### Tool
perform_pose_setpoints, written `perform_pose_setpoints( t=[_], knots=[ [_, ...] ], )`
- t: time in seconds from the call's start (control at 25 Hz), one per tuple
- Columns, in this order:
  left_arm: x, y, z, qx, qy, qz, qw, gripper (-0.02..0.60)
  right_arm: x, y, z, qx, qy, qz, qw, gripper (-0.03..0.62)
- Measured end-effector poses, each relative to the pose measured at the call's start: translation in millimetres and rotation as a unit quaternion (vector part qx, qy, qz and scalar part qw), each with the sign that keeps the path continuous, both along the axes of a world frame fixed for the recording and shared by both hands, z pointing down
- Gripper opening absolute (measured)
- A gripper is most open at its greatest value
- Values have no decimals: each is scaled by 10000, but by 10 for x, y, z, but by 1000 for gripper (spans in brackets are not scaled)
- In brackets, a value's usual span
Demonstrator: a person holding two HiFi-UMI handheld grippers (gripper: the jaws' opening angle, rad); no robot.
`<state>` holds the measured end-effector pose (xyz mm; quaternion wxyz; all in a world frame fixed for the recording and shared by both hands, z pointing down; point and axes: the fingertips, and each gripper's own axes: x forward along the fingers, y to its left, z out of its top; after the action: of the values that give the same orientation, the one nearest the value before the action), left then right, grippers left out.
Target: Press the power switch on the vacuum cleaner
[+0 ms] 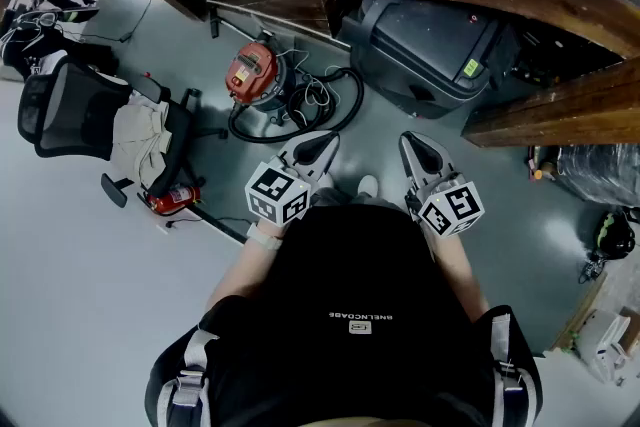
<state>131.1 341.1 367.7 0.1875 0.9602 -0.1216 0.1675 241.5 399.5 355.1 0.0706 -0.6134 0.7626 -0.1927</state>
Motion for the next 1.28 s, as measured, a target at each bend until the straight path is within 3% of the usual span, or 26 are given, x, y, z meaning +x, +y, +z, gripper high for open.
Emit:
perform_pose_setpoints(
  t=[0.36,0.6,0.76,1.04,1.28],
  knots=[
    [1,-182,3,-44,91,125,9999,17,-67,-201,-19,10,60,35,10000,29],
    [-310,-443,45,-142,187,44,9997,17,-341,-468,-13,-101,63,23,9999,29],
    [-642,-662,121,-248,233,-50,9994,15,-616,-712,-20,-146,-137,-33,9998,29],
    [-1212,-1108,234,-371,314,-118,9987,15,-1183,-1191,24,-336,-67,-124,9993,29],
    [-1444,-1421,293,-436,325,-238,9982,15,-1427,-1579,36,-352,-25,-306,9989,29]
  ],
)
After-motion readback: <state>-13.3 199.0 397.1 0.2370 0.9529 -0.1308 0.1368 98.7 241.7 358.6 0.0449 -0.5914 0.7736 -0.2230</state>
